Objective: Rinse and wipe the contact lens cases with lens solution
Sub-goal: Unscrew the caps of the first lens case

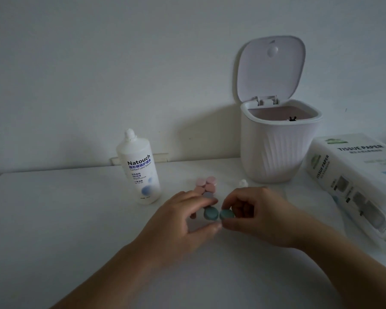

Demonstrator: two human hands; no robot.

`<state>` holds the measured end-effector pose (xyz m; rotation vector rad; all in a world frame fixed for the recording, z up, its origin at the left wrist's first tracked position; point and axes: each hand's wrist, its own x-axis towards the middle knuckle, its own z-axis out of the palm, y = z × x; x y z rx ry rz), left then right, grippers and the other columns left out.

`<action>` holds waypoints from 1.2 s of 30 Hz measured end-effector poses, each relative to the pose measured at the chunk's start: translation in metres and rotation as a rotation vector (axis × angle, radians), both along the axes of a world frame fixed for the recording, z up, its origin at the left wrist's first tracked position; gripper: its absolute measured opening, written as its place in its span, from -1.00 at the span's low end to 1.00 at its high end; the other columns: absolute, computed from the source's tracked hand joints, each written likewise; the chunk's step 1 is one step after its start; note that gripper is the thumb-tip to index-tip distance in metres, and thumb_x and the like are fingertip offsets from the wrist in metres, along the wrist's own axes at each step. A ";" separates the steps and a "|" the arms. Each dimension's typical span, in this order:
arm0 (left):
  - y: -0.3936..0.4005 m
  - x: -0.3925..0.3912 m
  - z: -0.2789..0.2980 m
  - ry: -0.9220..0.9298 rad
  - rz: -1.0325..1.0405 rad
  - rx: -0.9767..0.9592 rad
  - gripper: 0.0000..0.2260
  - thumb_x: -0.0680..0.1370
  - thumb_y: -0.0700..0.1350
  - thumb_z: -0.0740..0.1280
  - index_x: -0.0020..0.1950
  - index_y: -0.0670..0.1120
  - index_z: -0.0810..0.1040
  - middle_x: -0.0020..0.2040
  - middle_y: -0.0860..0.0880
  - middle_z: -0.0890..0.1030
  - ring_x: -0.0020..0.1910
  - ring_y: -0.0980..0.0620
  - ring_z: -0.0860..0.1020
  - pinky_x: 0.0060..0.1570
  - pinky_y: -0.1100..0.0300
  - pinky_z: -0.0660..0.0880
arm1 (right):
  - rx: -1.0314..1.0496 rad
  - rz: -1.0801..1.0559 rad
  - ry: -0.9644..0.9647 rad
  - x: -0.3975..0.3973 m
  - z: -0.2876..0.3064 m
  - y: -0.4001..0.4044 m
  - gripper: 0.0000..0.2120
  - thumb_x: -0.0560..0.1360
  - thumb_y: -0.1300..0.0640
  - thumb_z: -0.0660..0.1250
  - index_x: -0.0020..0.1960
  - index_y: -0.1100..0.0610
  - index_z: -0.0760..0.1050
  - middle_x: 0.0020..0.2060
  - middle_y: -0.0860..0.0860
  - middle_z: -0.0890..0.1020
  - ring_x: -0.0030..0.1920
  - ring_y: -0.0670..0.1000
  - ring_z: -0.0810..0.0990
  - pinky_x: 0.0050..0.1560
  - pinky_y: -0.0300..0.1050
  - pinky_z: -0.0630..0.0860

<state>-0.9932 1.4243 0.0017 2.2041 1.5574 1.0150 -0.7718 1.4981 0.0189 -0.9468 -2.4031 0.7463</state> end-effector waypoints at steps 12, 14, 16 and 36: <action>0.006 -0.010 -0.006 -0.044 -0.019 -0.172 -0.72 0.29 0.08 0.64 -0.06 0.13 0.69 -0.09 0.31 0.51 -0.17 0.27 0.50 -0.25 0.42 0.34 | 0.042 0.055 -0.111 -0.007 0.001 -0.013 -0.84 0.41 -0.05 0.52 -0.06 -0.05 0.62 -0.23 -0.13 0.59 -0.27 -0.09 0.55 -0.31 -0.30 0.45; 0.006 -0.010 -0.008 -0.030 -0.006 -0.213 -0.71 0.28 0.07 0.66 -0.06 0.16 0.70 -0.07 0.28 0.54 -0.10 0.25 0.54 -0.20 0.40 0.40 | 0.052 0.070 -0.139 -0.008 -0.001 -0.014 -0.84 0.42 -0.06 0.51 -0.05 -0.06 0.61 -0.27 -0.11 0.59 -0.27 -0.11 0.55 -0.29 -0.28 0.46; 0.006 -0.009 -0.007 -0.051 -0.015 -0.247 -0.71 0.27 0.06 0.66 -0.06 0.18 0.70 -0.07 0.24 0.57 -0.09 0.19 0.57 -0.13 0.27 0.50 | 0.052 0.092 -0.166 -0.010 -0.003 -0.014 -0.83 0.42 -0.07 0.50 -0.05 -0.07 0.59 -0.26 -0.10 0.59 -0.25 -0.12 0.55 -0.27 -0.31 0.45; 0.008 -0.013 -0.001 -0.063 -0.042 -0.362 -0.74 0.24 0.09 0.67 -0.17 0.27 0.68 -0.14 0.28 0.61 -0.26 0.28 0.55 -0.30 0.47 0.37 | 0.161 0.126 -0.158 -0.016 -0.002 -0.021 -0.86 0.38 0.01 0.48 -0.10 -0.05 0.58 -0.26 -0.13 0.57 -0.25 -0.05 0.55 -0.28 -0.23 0.46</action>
